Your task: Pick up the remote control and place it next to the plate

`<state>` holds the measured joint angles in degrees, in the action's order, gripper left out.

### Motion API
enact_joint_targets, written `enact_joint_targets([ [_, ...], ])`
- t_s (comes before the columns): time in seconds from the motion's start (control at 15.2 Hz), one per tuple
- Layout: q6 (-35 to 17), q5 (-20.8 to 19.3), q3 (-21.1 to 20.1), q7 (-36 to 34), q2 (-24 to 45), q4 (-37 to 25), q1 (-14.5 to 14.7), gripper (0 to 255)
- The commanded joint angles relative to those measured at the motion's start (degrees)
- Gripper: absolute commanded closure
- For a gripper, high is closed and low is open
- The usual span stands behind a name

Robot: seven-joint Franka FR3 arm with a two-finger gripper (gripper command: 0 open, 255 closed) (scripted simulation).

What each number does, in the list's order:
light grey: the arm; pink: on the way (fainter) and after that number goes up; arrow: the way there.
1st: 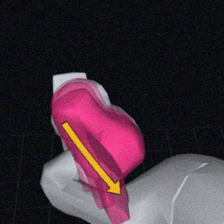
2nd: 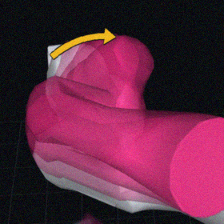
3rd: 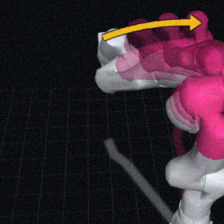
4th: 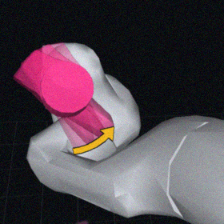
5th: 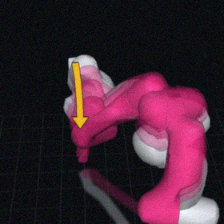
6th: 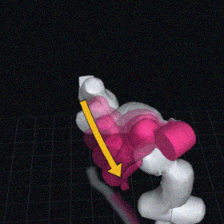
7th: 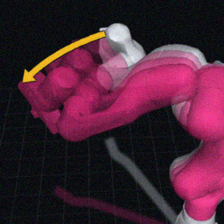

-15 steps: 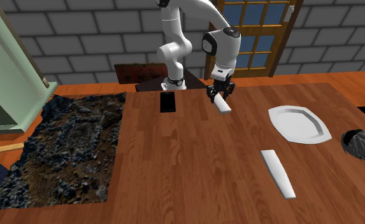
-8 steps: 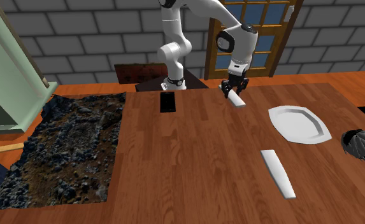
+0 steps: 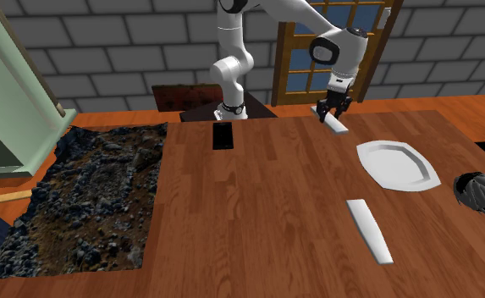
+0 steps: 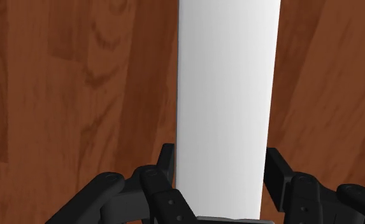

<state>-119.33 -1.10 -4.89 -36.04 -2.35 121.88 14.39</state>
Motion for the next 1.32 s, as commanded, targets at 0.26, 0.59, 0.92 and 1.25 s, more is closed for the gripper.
enact_joint_targets([
  [0.26, 1.3, -0.7, -4.0, -8.2, 5.5, -6.6, 3.9, 255],
  [0.59, -1.5, -1.0, -4.1, -8.9, 7.0, -5.3, 4.1, 255],
  [0.92, -5.1, -1.4, -4.1, -9.2, 8.7, -3.3, 4.2, 255],
  [1.25, -8.7, -1.9, -4.0, -9.6, 10.7, -1.7, 4.2, 255],
])
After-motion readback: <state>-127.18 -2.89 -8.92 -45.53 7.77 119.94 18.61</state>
